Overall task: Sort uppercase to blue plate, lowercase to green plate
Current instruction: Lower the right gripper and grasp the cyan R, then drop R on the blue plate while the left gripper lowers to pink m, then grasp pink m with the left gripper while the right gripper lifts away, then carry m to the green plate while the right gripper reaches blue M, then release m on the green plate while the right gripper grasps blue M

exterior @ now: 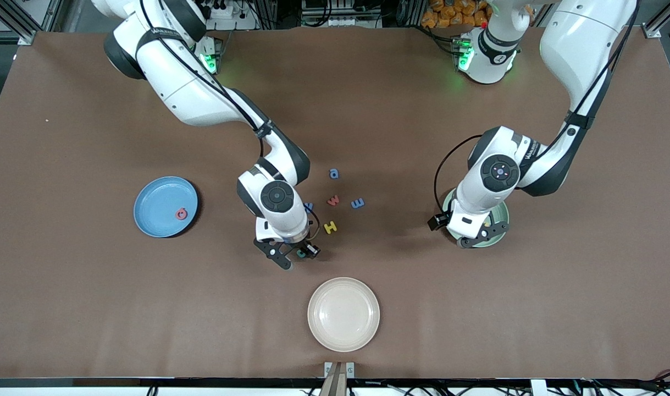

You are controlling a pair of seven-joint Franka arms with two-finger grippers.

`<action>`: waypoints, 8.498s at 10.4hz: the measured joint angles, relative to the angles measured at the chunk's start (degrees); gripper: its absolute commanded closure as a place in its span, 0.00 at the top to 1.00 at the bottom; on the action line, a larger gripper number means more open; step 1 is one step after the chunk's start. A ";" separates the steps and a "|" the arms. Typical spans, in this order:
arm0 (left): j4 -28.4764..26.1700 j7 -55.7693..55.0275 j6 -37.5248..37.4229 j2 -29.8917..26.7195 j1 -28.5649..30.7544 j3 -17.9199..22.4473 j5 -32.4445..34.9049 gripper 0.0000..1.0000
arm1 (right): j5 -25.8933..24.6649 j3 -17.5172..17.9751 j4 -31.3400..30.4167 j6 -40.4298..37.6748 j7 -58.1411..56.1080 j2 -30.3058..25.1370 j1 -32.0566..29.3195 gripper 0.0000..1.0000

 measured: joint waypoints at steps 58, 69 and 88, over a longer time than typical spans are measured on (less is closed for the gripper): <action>33.21 -48.38 -4.14 25.84 -37.80 10.15 -9.07 0.00 | 19.39 -3.20 -50.27 7.01 -58.35 -40.18 -16.06 0.69; 26.92 -33.84 -19.13 12.41 -19.60 10.58 -8.85 0.00 | 19.71 3.58 -43.88 16.61 -31.44 -32.59 -6.66 0.71; -0.10 -13.05 -9.42 0.66 -4.00 9.99 -3.26 1.00 | -13.63 2.84 -35.80 18.80 -5.67 -18.18 -0.68 0.61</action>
